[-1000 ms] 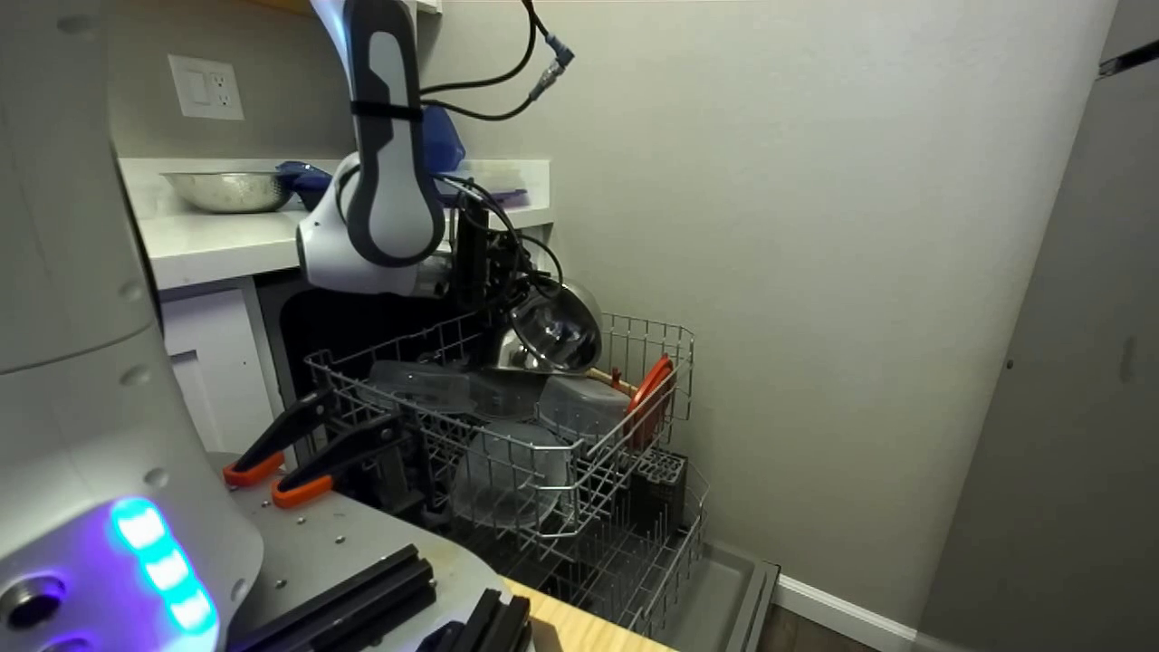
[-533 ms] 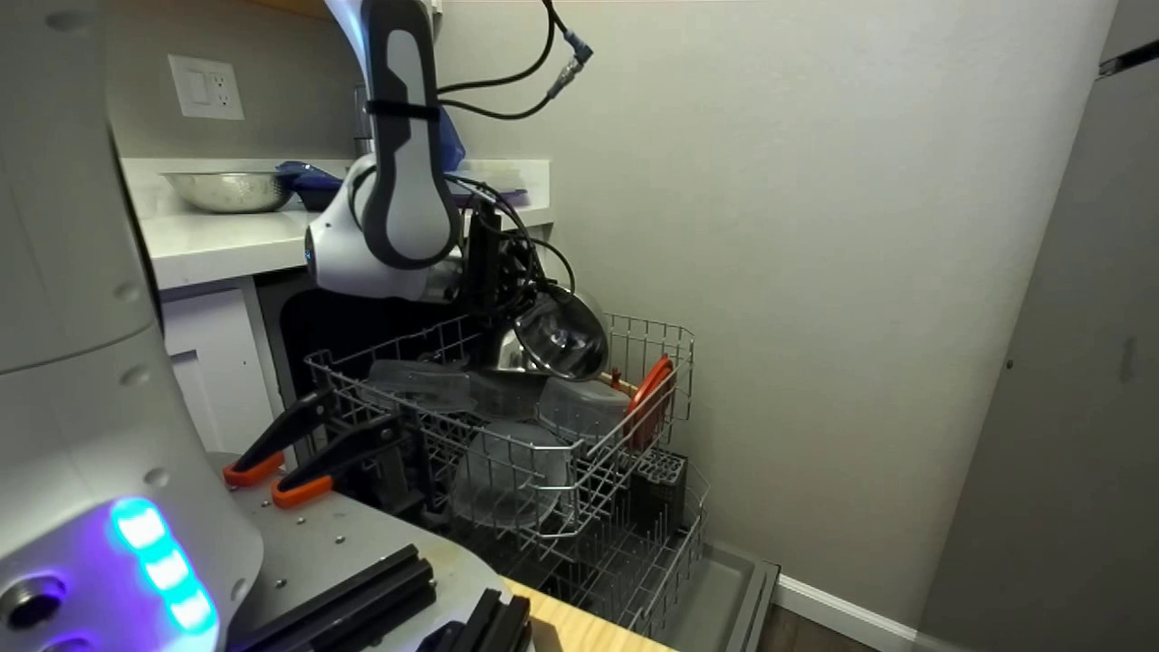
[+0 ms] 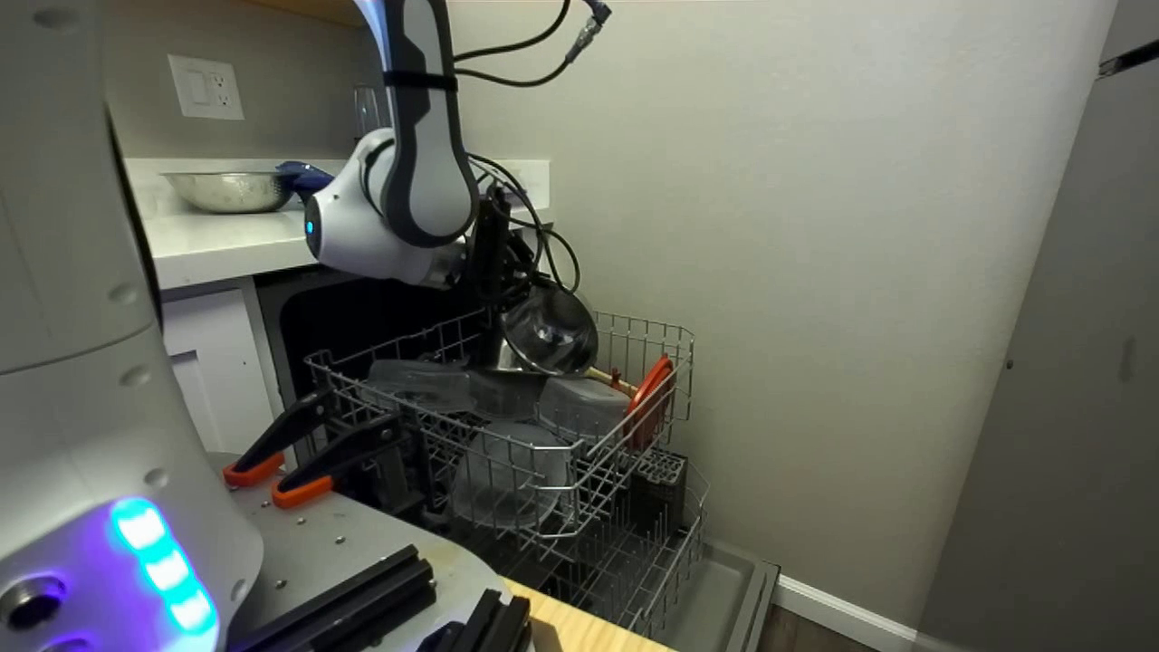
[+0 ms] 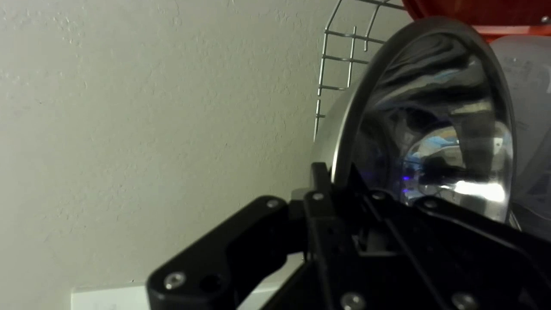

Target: Pick up the silver bowl from the kitchen counter and place it upside down in the dishwasher

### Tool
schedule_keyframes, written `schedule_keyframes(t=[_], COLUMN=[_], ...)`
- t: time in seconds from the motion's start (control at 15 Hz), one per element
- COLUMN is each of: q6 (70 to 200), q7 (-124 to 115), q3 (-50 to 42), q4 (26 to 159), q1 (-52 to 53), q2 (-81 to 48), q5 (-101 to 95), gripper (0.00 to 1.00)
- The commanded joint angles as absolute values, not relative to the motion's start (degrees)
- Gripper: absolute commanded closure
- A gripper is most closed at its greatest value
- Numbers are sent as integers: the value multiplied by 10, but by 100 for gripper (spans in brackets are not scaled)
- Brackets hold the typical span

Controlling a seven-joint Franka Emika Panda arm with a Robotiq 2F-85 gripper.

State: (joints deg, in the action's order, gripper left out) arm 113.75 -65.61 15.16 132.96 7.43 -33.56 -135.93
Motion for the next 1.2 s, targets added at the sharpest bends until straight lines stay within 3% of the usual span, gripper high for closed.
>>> schedule_keyframes(t=[0.0,0.87,1.13], q6=[1176,1151,1086], q7=[-657,-667,-666], q3=[157,156,157], q4=[1362,1353,1351], q1=[61,73,90], q2=[-293,-335,-358], q5=[-1376,-1366,-1357], gripper=[97,97,97])
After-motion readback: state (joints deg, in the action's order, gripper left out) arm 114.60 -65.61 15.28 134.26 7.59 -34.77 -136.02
